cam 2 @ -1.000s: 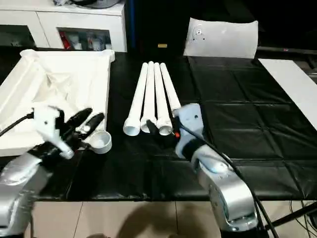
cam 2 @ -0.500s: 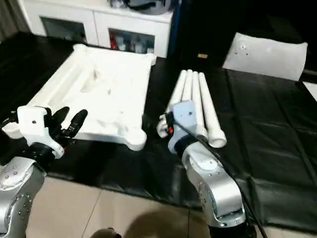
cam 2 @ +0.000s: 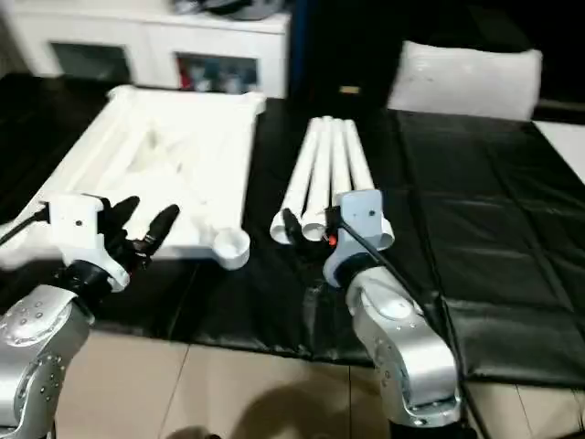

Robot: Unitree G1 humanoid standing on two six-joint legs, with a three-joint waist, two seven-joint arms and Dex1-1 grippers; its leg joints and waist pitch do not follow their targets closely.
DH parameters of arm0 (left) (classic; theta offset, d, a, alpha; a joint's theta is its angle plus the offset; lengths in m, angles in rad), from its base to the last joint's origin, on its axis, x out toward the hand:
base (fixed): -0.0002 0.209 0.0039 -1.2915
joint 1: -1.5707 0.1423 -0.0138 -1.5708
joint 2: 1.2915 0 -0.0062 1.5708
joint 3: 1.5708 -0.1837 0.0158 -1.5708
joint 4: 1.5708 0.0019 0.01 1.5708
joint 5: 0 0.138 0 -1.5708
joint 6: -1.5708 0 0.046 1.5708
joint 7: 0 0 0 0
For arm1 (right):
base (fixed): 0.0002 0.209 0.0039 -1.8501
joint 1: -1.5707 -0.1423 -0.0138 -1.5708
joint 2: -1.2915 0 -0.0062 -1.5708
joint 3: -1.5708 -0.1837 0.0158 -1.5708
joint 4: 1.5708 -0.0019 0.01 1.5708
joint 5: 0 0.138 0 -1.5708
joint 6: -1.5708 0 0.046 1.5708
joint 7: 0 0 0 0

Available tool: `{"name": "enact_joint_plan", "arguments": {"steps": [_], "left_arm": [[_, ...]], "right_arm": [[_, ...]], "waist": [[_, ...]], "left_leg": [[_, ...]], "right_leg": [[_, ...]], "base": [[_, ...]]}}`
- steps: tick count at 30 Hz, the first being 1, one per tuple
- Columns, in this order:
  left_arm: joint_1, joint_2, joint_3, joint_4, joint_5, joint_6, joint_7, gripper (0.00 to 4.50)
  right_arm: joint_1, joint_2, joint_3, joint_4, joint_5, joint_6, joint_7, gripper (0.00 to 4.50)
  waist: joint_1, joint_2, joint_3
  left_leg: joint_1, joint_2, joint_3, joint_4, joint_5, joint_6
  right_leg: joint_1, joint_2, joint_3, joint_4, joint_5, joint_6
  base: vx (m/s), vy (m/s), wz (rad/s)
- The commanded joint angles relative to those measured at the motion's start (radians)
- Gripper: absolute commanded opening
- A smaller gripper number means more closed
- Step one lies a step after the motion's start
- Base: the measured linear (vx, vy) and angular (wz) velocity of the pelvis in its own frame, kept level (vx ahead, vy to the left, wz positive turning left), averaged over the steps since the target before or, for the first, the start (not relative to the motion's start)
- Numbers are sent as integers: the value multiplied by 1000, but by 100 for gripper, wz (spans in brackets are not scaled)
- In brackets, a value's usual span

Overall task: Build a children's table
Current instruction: Move to table

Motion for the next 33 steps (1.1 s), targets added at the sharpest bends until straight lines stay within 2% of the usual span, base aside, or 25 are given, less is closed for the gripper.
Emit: {"name": "enact_joint_plan", "arguments": {"steps": [1, 2, 3, 5, 7, 9, 10, 11, 13, 14, 17, 18, 19, 20, 21, 22, 23, 24, 26, 27, 28, 29, 30, 31, 33], "left_arm": [[1, 6, 3, 10, 4, 5, 2, 374], [4, 13, -3, 7, 18, 2, 7, 389], [7, 16, -7, 4, 28, 3, 11, 391], [10, 13, -4, -1, 26, 4, 15, 396], [15, 5, 5, -8, 12, 10, 15, 419], [23, 4, 10, -17, 3, 12, 14, 419], [26, 5, 11, -20, 3, 15, 16, 419], [32, 7, 13, -27, 3, 21, 21, 419], [36, 9, 13, -28, 9, 22, 25, 419], [37, 9, 13, -28, 9, 21, 25, 419], [48, 11, 15, -30, 11, 2, 22, 419], [51, 12, 14, -32, 13, -7, 18, 419], [57, 12, 11, -41, 9, -13, 9, 419], [59, 11, 10, -43, 9, -13, 8, 419], [59, 11, 10, -43, 9, -13, 8, 419], [62, 12, 3, -47, 8, -11, 2, 419], [68, 12, -8, -52, 10, -8, -2, 419], [69, 12, -12, -54, 9, -7, -3, 419], [73, 12, -21, -59, 6, -3, -2, 419], [73, 12, -22, -60, 5, -2, -2, 419], [76, 9, -30, -65, 5, -1, 4, 419], [77, 9, -31, -66, 5, -1, 5, 419], [77, 9, -31, -66, 5, -1, 5, 419], [85, 0, -47, -68, 11, -2, 8, 419], [91, -4, -61, -67, 23, -7, 12, 419]], "right_arm": [[2, -3, 25, -17, -20, -16, 2, 450], [2, -1, 25, -15, -20, -21, 0, 450], [0, 6, 22, -10, -21, -21, -11, 450], [-1, 9, 23, -9, -25, -20, -18, 450], [-3, 15, 22, -11, -24, 1, -30, 450], [-2, 19, 24, -14, -21, 25, -32, 450], [-1, 21, 23, -14, -20, 26, -32, 450], [2, 23, 21, -13, -21, 24, -32, 450], [1, 15, 23, -10, -29, -5, -25, 450], [1, 15, 23, -10, -29, -7, -24, 450], [-7, -7, 14, -2, -33, -17, -10, 450], [-10, -11, 8, 0, -33, -5, -14, 450], [-17, -20, 6, 2, -25, 13, -5, 450], [-19, -23, 5, 2, -18, 20, 2, 450], [-19, -23, 5, 2, -18, 20, 2, 450], [-20, -26, 4, -2, -5, 27, 13, 450], [-18, -33, 5, -9, 7, 36, 28, 450], [-17, -36, 6, -12, 10, 36, 34, 450], [-12, -40, 8, -16, 12, 34, 46, 450], [-11, -41, 8, -16, 12, 34, 47, 450], [-4, -44, 9, -19, 7, 37, 49, 450], [-2, -45, 10, -19, 6, 37, 49, 450], [-2, -45, 10, -19, 6, 37, 49, 450], [-2, -47, 10, -23, 11, 47, 47, 450], [-1, -45, 14, -27, 14, 54, 48, 450]], "waist": [[6, 10, -63], [-37, 31, -72], [-79, 40, -79], [-38, 39, -52], [-38, 31, -55], [-55, -26, -62], [-28, -27, -46], [-20, -4, -27], [-74, 25, 4], [-105, 69, 20], [-88, 56, -6], [-96, 7, -54], [-92, -5, -68], [-94, -6, -55], [-97, 0, -36], [-107, 12, -14], [-157, 82, 29], [-137, 74, 30], [-129, 77, 20], [-143, 56, -1], [-138, 2, -26], [-122, -15, -19], [-122, -31, -28], [-135, -41, -2], [-96, -15, -1]], "left_leg": [[-27, 56, -45, -61, 50, 175], [72, 54, -49, -116, 159, 284], [121, 57, -77, -125, 378, 407], [32, 88, -27, -166, 476, 271], [41, 71, -39, -203, 241, 13], [56, 54, -29, -201, -113, -244], [47, 62, -64, -62, -159, -201], [41, 90, -123, 32, -29, -132], [67, 118, -203, -6, -257, -203], [-6, 82, -218, -243, -813, -351], [12, 0, -133, -288, -832, -451], [52, -21, -110, -193, -455, -435], [55, 3, -105, -121, -303, -366], [32, 80, -144, 43, -39, -182], [8, 118, -167, 97, -23, -153], [1, 128, -189, 110, -28, -160], [13, 86, -229, -198, -807, -301], [-38, 48, -220, -300, -1188, -278], [4, 23, -176, -263, -1125, -201], [23, 1, -169, -238, -980, -149], [55, -13, -160, -188, -707, -94], [20, 7, -100, 39, -275, 10], [-15, -20, -70, 92, -85, 58], [-60, -12, -56, 113, 40, 14], [24, 32, -31, -32, -71, 19]], "right_leg": [[54, -185, 85, -117, -164, -206], [-20, -61, -27, -31, -73, -181], [-88, -17, -129, 105, -110, -92], [-64, -32, -163, 135, -108, 17], [-16, -52, -169, 90, -96, 3], [18, -142, -110, -11, 41, -87], [37, -333, -24, -96, -33, -206], [55, -397, -1, -138, -89, -234], [55, -276, -119, -118, -350, -173], [72, -96, -163, 86, -181, -62], [61, -67, -194, 89, -55, -96], [73, -173, -144, -28, -60, -134], [91, -260, -103, -65, -62, -146], [122, -437, -46, -148, -75, -221], [137, -483, -62, -179, -124, -255], [134, -449, -112, -173, -221, -245], [84, -102, -219, 97, -417, -88], [143, -67, -196, 164, -295, -23], [120, -50, -190, 155, -253, -47], [155, -71, -167, 87, -338, -66], [169, -131, -104, -31, -480, -54], [186, -346, 0, -233, -779, -135], [209, -335, 28, -248, -801, -182], [218, -306, -41, -227, -860, -193], [187, -183, -104, -193, -735, -276]], "base": [[32, 262, -15], [29, 294, 6], [32, 304, 9], [13, 289, 11], [-50, 211, 0], [-54, 120, -2], [-55, 101, 2], [-72, 135, 6], [-106, 171, -13], [-148, 200, -25], [-96, 127, 16], [0, 0, 0], [0, 0, 0], [-51, 26, -11], [-49, 109, -36], [-49, 109, -36], [-60, 132, -35], [-112, 81, -8], [-106, 52, -5], [0, 0, 0], [0, 0, 0], [-17, -69, -3], [-29, -65, -29], [-29, -65, -29], [2, -10, -14]]}}
